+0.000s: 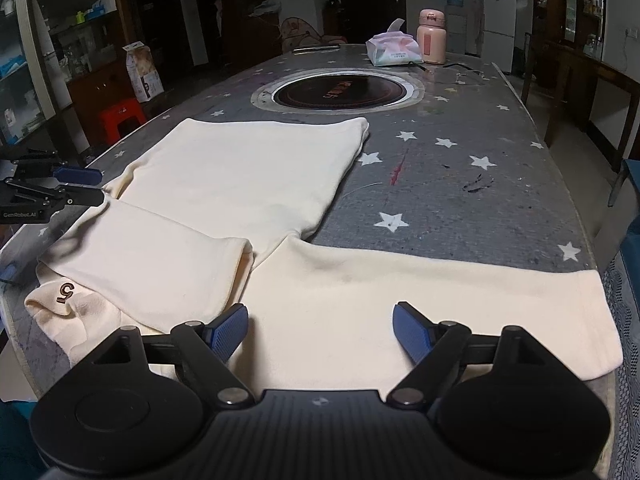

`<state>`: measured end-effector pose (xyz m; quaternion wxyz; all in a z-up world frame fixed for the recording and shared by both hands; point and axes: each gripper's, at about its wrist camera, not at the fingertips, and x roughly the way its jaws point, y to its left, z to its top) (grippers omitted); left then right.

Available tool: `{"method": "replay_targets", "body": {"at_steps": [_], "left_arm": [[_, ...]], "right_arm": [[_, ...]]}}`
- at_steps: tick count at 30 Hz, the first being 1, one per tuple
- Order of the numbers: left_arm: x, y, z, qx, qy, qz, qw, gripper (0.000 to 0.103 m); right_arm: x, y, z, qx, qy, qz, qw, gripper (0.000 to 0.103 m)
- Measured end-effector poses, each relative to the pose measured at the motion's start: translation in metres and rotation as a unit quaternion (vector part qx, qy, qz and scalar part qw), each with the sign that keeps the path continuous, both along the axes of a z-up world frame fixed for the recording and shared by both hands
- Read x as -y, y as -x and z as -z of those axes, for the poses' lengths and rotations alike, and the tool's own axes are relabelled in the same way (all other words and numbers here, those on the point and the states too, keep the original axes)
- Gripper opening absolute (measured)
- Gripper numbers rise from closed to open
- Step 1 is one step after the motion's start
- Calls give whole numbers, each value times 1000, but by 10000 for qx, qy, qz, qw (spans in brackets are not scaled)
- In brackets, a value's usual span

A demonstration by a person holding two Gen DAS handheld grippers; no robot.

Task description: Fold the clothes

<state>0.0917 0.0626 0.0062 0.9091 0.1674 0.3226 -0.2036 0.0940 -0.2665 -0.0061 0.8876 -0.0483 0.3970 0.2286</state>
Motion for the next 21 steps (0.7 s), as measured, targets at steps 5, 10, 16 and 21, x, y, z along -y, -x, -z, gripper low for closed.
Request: {"method": "replay_targets", "body": {"at_steps": [5,10,16,21], "left_arm": [[-2,-8,10,-224,-68,21,9997,28],[-7,-5,9,-153,-3,-49,9999,13],[-17,1,1,-109,99,-301,9994,12],[-27,1,3,-197,86,-514,9984,12]], "right_arm": [[2,1,-2,-28,16,-1,10000,84],[4,-1,0,-51,97,39,9999,88],[3,-1,2,-55,209,24,9998,92],[3,-1,4,-42,227,1,9997,94]]}}
